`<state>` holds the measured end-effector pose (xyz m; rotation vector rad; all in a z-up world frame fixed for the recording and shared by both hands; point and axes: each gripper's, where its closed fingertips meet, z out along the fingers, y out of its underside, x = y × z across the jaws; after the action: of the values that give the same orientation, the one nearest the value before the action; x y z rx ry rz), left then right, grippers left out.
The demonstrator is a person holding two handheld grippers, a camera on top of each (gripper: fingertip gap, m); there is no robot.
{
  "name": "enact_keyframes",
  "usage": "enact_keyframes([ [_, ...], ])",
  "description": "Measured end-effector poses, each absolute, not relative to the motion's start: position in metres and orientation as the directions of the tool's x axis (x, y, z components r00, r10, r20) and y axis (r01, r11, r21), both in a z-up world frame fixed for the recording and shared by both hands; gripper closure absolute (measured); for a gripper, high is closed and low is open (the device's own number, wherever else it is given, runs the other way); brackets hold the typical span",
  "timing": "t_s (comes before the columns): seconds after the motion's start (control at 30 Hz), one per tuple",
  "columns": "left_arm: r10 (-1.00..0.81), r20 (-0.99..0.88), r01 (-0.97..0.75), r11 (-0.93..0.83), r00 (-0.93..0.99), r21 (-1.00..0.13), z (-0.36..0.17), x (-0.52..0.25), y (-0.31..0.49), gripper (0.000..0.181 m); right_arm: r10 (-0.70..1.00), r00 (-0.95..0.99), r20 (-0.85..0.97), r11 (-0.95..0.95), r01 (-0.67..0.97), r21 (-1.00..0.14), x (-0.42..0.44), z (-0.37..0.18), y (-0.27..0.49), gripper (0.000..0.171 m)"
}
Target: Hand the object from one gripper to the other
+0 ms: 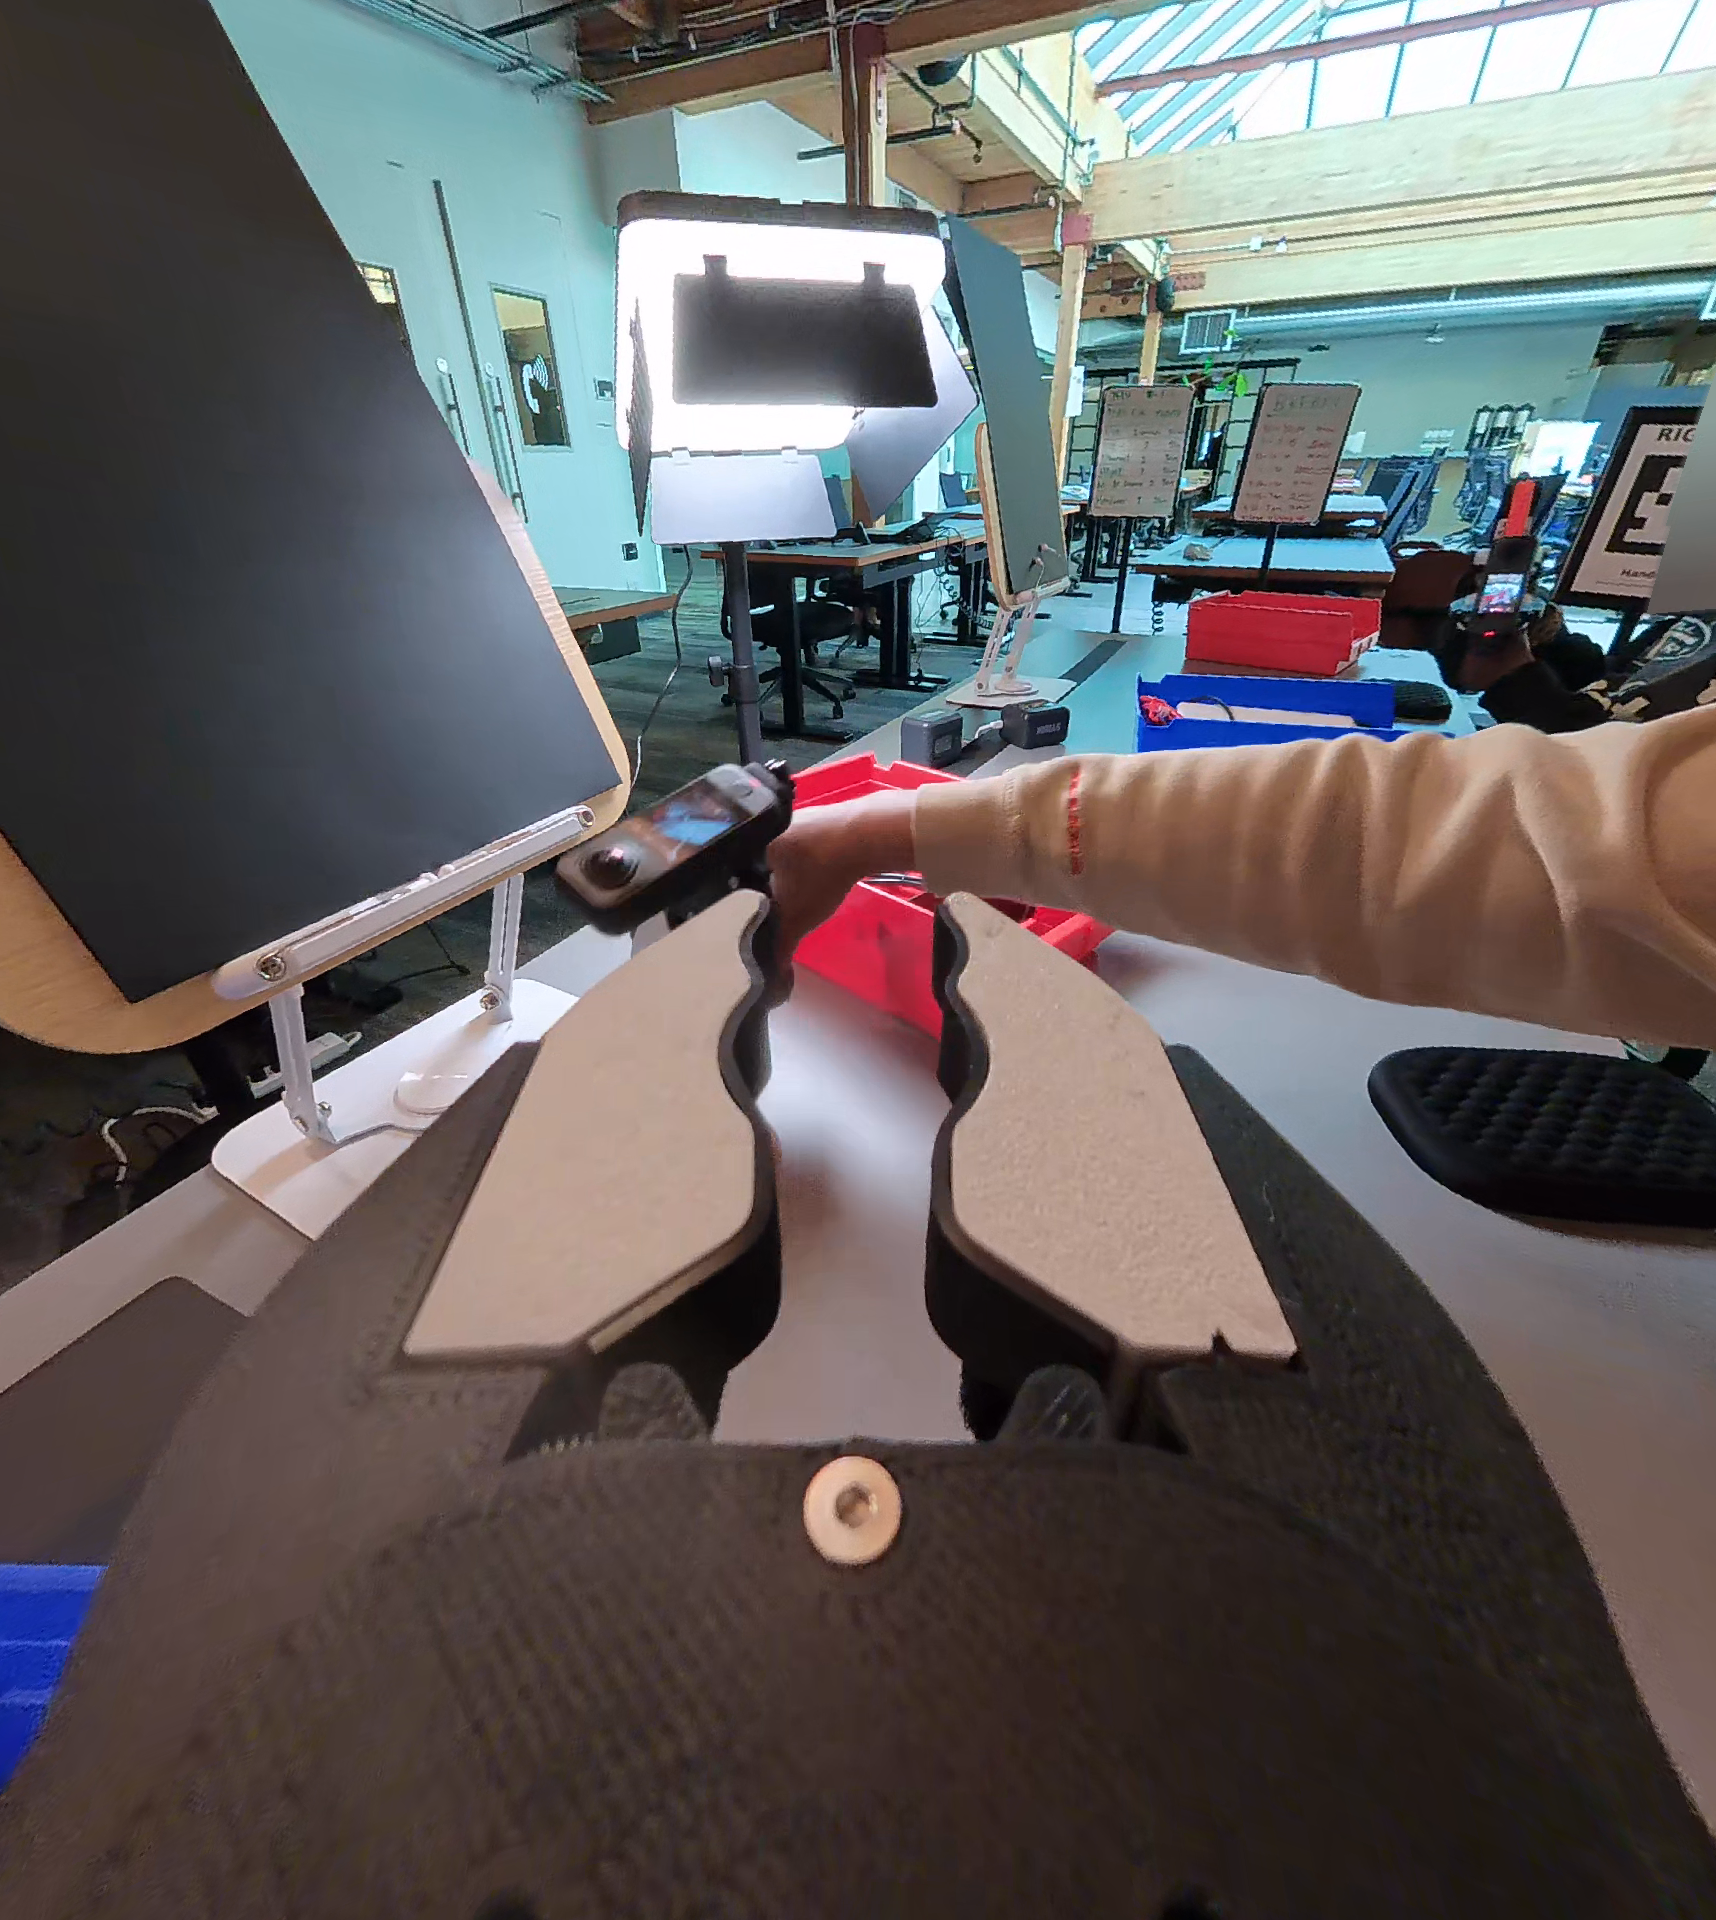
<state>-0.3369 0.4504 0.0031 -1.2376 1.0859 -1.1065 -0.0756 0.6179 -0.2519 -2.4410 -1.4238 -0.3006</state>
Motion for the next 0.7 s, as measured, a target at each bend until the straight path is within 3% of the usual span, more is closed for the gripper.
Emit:
enact_keyframes([
  [0.07, -0.989, -0.019, 0.032, 0.024, 0.148, -0.999, 0.004, -0.338, 0.45, 0.153, 0.811, 0.478, 0.338, -0.412, 0.876, -0.25, -0.099, -0.227, 0.611, 0.123],
  [0.17, -0.989, -0.021, 0.037, 0.027, 0.147, -0.999, 0.005, -0.338, 0.45, 0.153, 0.778, 0.52, 0.352, -0.3, 0.8, -0.519, -0.144, -0.158, 0.592, 0.123],
  [0.27, -0.99, -0.016, 0.035, 0.021, 0.139, -0.999, 0.003, -0.335, 0.449, 0.153, 0.749, 0.61, 0.258, -0.168, 0.552, -0.817, -0.185, -0.078, 0.548, 0.124],
  [0.33, -0.993, -0.016, 0.029, 0.02, 0.119, -0.999, 0.001, -0.328, 0.445, 0.153, 0.757, 0.636, 0.147, -0.114, 0.351, -0.929, -0.202, -0.043, 0.507, 0.124],
  [0.43, -0.996, -0.048, 0.017, 0.05, 0.068, -0.999, -0.003, -0.313, 0.43, 0.152, 0.78, 0.626, -0.01, -0.073, 0.075, -0.995, -0.215, -0.021, 0.447, 0.124],
  [0.53, -0.996, -0.09, 0.031, 0.09, 0.004, -0.995, -0.002, -0.294, 0.405, 0.151, 0.804, 0.578, -0.136, -0.061, -0.147, -0.987, -0.223, -0.019, 0.408, 0.124],
  [0.7, -0.981, -0.195, 0.02, 0.194, -0.02, -0.981, -0.005, -0.271, 0.373, 0.143, 0.829, 0.55, -0.105, -0.029, -0.145, -0.989, -0.233, -0.01, 0.387, 0.124],
])
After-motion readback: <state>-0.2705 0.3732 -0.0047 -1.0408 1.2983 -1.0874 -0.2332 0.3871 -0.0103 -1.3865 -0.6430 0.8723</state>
